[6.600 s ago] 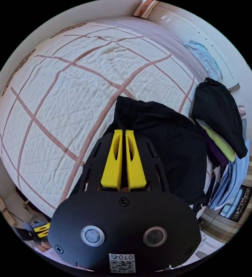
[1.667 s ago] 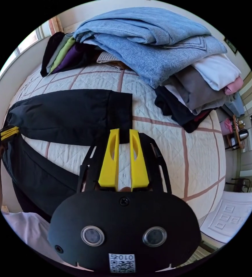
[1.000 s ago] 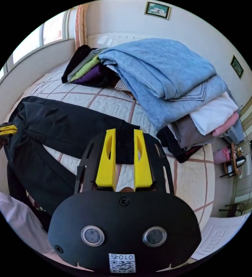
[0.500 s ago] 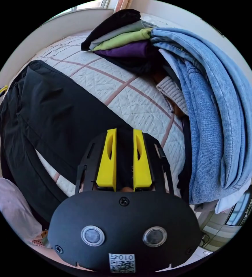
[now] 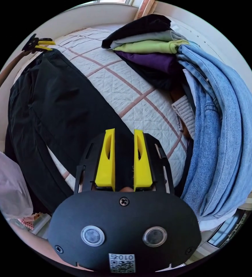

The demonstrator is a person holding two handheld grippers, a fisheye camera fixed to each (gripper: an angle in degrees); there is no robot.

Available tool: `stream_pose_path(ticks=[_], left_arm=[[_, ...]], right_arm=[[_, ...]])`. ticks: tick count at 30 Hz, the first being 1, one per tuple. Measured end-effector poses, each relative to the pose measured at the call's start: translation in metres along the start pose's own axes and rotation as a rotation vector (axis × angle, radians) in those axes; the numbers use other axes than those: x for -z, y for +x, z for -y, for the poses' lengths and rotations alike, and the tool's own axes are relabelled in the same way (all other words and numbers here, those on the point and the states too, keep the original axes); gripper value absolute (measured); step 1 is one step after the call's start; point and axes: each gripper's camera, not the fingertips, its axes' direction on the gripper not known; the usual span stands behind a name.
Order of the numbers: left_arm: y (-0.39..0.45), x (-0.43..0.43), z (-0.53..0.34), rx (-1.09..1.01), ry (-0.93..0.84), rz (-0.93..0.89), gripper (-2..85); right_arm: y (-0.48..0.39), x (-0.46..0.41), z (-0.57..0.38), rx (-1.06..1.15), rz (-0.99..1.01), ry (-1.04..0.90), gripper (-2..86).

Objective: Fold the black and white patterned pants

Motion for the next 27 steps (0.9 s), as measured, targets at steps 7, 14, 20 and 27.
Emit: stream_pose_path(ticks=[7, 14, 20, 27], left_arm=[[-0.019, -0.043, 0.021, -0.061, -0.1, -0.146, 9.0], [-0.017, -0.042, 0.017, -0.086, -0.133, -0.157, 5.9], [-0.008, -0.04, 0.016, -0.098, -0.18, -0.101, 2.9], [-0.056, 0.014, -0.016, 0.134, -0.037, 0.003, 0.3]], right_arm=[[-0.002, -0.004, 0.022, 0.071, 0.005, -0.068, 11.0], [-0.009, -0.02, 0.033, 0.128, 0.024, -0.151, 10.8], [-0.011, -0.024, 0.028, 0.104, 0.102, -0.139, 7.4], [-0.006, 0.022, 0.013, 0.014, -0.035, 0.012, 3.8]])
